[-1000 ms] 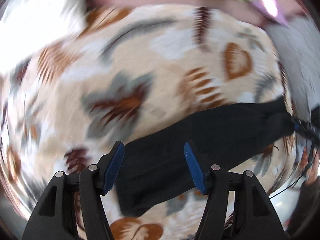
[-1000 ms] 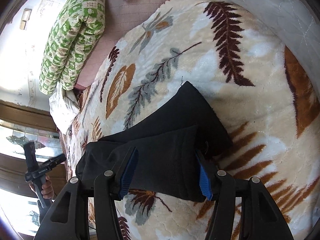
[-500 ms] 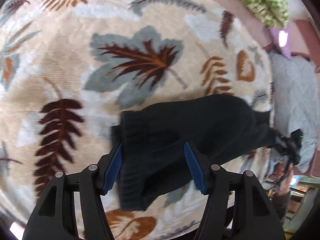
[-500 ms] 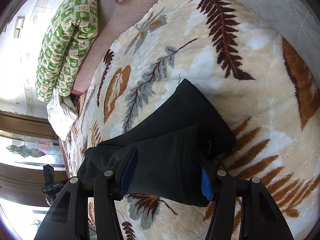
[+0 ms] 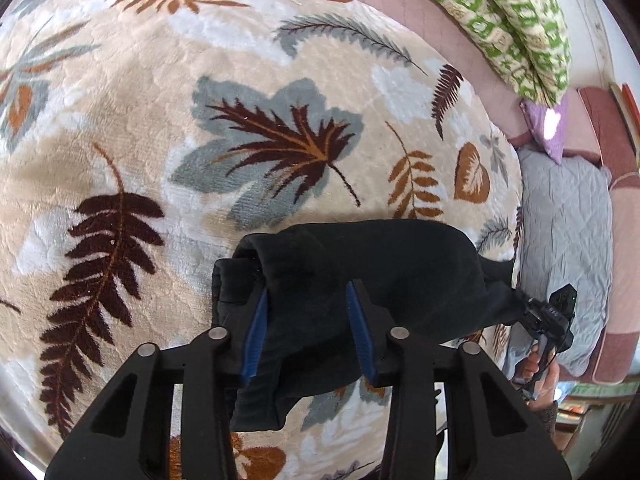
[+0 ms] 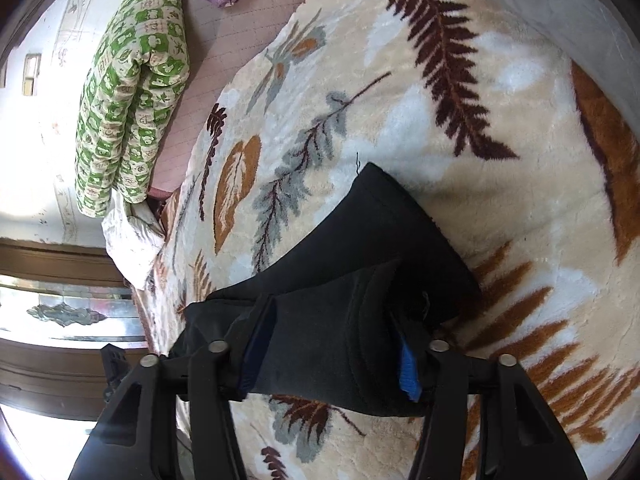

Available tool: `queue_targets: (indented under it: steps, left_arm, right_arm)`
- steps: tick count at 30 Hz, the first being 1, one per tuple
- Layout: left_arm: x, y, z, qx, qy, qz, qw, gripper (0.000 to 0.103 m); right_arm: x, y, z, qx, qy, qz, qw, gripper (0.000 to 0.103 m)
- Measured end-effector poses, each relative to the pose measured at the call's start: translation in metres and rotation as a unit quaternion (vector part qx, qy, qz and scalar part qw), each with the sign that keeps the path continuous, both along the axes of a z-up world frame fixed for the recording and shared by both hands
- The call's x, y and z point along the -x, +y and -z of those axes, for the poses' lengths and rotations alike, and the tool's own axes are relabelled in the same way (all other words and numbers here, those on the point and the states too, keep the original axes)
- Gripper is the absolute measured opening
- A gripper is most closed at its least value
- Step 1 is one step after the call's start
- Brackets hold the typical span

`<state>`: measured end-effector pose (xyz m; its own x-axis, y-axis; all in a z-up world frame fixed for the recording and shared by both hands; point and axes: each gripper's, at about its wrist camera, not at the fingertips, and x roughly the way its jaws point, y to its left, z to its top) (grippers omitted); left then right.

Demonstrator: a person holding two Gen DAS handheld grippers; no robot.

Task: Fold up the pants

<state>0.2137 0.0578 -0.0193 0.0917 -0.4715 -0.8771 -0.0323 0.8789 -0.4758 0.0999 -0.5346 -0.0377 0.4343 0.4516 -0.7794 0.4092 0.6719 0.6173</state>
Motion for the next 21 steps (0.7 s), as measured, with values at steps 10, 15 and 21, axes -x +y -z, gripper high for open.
queue_targets:
  steps: [10,15,21]
  left_arm:
    - [0.008,-0.002,0.01,0.029,0.009,-0.012,0.9995,0.023]
    - [0.011,-0.003,0.015,0.04,0.014,0.004,0.9991,0.024]
    - [0.007,-0.001,0.021,0.055,0.029,-0.004,0.9981,0.032]
  right_arm:
    - [-0.038,0.034,-0.096,0.164,-0.138,-0.099,0.972,0.007]
    - [-0.038,0.035,-0.081,0.205,-0.157,-0.121,0.959,0.007]
    - [-0.022,0.015,-0.04,0.18,-0.129,-0.097,0.97,0.008]
